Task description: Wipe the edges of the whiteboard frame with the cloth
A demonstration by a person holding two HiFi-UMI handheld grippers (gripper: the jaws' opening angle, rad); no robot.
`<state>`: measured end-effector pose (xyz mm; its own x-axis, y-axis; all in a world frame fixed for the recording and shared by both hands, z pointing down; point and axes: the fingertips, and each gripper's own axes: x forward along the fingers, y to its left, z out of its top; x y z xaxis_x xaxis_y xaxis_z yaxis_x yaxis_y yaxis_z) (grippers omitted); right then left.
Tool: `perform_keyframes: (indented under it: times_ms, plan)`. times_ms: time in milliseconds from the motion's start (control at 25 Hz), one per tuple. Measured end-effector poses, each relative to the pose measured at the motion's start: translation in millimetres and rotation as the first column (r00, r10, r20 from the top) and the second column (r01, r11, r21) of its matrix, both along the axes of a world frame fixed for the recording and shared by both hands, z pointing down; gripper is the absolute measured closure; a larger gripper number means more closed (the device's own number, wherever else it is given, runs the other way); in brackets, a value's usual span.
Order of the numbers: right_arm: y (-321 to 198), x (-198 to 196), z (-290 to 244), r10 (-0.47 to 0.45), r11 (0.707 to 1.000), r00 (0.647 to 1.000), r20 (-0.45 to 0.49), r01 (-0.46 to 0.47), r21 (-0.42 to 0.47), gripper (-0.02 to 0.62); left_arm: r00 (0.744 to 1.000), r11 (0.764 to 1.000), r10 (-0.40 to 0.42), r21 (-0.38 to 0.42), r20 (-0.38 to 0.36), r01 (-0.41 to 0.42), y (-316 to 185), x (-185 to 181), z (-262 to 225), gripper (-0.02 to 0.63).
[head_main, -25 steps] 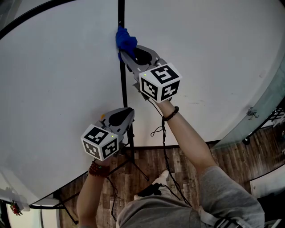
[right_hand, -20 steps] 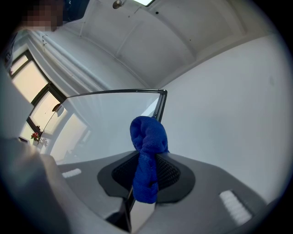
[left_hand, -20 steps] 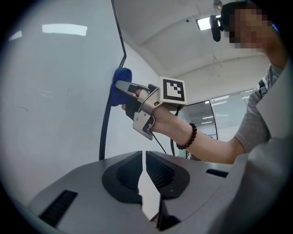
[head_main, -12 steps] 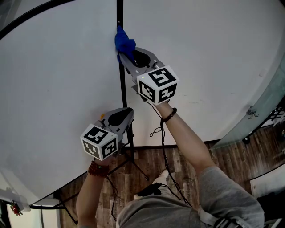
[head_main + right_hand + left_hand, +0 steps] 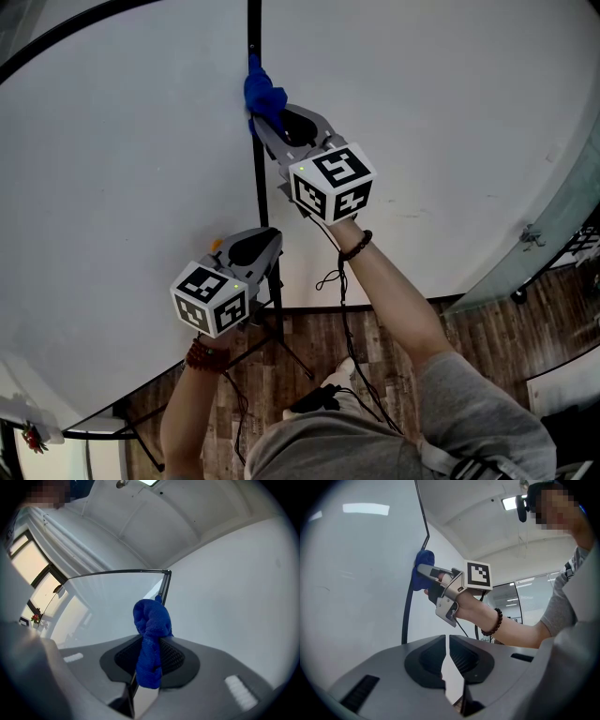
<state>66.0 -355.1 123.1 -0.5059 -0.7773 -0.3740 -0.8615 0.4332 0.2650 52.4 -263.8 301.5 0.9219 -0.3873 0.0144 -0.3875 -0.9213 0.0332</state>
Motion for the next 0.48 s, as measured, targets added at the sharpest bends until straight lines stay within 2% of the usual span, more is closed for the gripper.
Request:
perform_keyframes:
  times_ms: [480]
  plan:
    - [0.5, -0.7, 3.5, 0.001, 1.000, 1.000, 0.006, -0.001, 0.001, 0.500, 1.000, 1.000, 0.002, -0.003, 0.007, -0.002, -0.9, 0.6, 0.2, 0.575]
